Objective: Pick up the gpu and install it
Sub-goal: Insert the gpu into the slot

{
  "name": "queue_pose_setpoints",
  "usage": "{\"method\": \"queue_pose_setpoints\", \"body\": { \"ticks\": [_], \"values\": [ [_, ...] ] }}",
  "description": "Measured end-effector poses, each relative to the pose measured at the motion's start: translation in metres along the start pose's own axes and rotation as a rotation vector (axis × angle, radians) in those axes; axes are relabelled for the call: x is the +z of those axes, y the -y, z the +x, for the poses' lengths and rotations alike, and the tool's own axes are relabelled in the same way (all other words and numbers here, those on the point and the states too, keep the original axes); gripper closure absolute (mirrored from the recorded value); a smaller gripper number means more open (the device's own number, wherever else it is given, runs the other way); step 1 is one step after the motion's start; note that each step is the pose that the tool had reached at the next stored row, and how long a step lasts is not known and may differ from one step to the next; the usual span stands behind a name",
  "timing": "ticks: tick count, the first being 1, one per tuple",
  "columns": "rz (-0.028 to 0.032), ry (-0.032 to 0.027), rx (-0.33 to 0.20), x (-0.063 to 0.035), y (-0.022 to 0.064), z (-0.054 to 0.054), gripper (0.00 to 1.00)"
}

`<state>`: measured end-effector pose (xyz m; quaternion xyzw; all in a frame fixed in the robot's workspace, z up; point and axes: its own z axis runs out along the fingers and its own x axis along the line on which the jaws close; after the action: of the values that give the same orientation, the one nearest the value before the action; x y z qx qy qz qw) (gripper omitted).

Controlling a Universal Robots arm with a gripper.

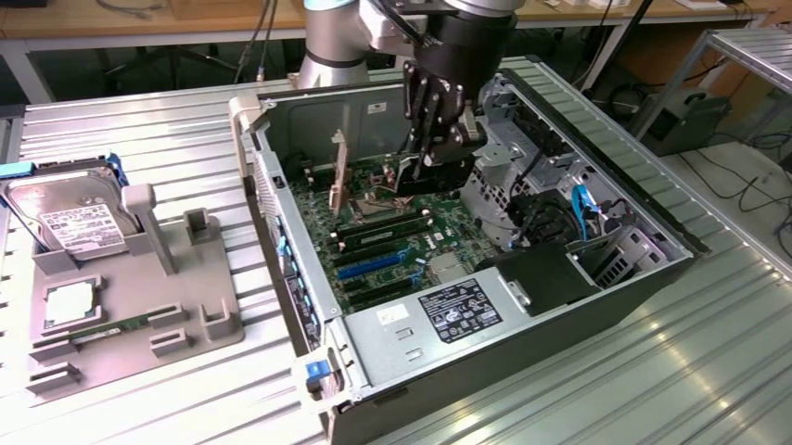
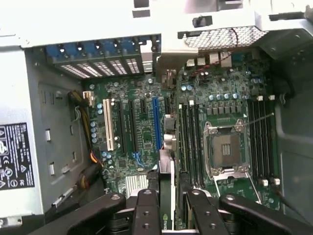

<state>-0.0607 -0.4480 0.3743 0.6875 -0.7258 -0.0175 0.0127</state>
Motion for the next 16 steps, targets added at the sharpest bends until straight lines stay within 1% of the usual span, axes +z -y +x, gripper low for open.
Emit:
{"method": "queue_pose_setpoints", "body": {
  "ticks": [2,3,5,7,9,16],
  "values": [
    [-0.0002,-0.0011,-0.027,0.0016,0.0,0.0,0.74],
    [0.0001,-0.0012,-0.032,0.0029,-0.0006,0.0,0.74],
    [0.0015,-0.0012,-0.033,0.006,-0.0041,0.0,0.74],
    [0.0032,-0.0013,-0.033,0.0093,-0.01,0.0,0.74],
    [0.0042,-0.0012,-0.032,0.0123,-0.0133,0.001,0.74],
    [0.0079,-0.001,-0.029,0.0247,-0.0178,0.003,0.74]
  ]
}}
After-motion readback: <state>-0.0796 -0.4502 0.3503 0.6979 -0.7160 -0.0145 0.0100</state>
